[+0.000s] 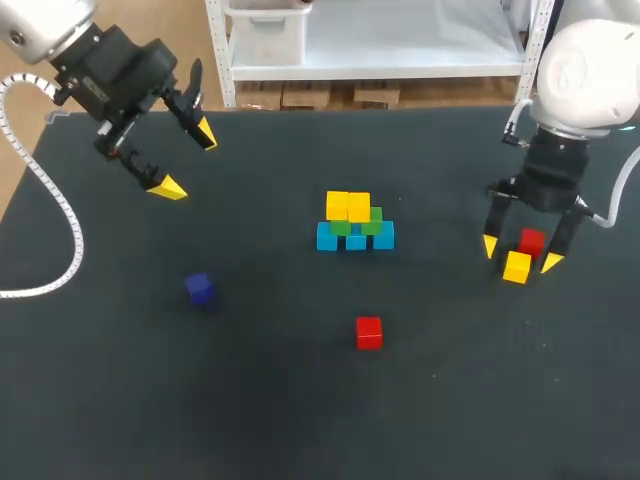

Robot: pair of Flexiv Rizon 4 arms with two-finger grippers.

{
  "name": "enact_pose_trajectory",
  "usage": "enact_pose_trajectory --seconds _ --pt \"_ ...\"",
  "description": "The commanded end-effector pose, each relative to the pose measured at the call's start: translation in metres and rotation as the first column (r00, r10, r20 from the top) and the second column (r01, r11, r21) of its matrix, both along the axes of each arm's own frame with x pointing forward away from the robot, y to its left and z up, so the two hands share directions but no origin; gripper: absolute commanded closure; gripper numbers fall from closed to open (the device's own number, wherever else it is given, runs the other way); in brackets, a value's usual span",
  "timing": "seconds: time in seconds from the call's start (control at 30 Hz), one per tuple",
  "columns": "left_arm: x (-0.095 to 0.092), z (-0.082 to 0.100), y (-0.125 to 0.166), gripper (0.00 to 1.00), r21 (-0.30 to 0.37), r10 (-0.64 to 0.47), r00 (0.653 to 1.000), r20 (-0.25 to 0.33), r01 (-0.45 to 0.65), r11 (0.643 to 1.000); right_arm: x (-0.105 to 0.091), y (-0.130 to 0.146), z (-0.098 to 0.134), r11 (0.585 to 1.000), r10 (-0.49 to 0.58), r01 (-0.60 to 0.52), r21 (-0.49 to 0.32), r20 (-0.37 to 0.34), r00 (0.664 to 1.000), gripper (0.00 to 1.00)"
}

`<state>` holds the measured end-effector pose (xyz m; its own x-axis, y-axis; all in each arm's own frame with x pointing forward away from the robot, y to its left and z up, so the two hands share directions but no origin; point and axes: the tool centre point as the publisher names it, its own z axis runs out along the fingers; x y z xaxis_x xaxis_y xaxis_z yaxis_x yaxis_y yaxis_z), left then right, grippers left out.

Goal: Place the blue cubes, place green cubes on the blue cubes, place the yellow cubes on the green cubes, then place the red cubes on the yellow cubes, and place purple cube on the red cubes.

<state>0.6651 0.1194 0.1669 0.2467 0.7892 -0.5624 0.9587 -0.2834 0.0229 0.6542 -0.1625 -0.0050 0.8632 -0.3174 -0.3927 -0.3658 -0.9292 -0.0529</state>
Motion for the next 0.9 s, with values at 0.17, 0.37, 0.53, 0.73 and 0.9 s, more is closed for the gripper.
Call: enact_pose_trajectory --seconds 0.17,0.37,0.53,0.73,0.9 --pt "0.001 0.000 0.001 0.00 -0.001 -0.003 1.000 0.000 0.003 1.000 -0.002 -0.001 -0.006 1.000 -0.006 0.006 -0.007 -0.006 1.000 0.78" --pt "0.001 0.000 0.001 0.00 -0.001 -0.003 1.000 0.000 0.003 1.000 -0.004 -0.002 -0.007 0.999 -0.039 0.039 -0.007 -0.004 0.999 1.00" --pt "0.001 0.000 0.001 0.00 -0.001 -0.003 1.000 0.000 0.003 1.000 -0.004 0.001 0.009 0.985 -0.174 0.174 0.015 -0.003 0.985 1.00" --pt "0.001 0.000 0.001 0.00 -0.001 -0.003 1.000 0.000 0.003 1.000 -0.003 0.012 0.032 0.880 -0.471 0.472 0.057 -0.034 0.882 1.00" --pt "0.001 0.000 0.001 0.00 -0.001 -0.003 1.000 0.000 0.003 1.000 -0.002 0.028 0.045 0.695 -0.714 0.708 0.125 0.001 0.700 1.00"
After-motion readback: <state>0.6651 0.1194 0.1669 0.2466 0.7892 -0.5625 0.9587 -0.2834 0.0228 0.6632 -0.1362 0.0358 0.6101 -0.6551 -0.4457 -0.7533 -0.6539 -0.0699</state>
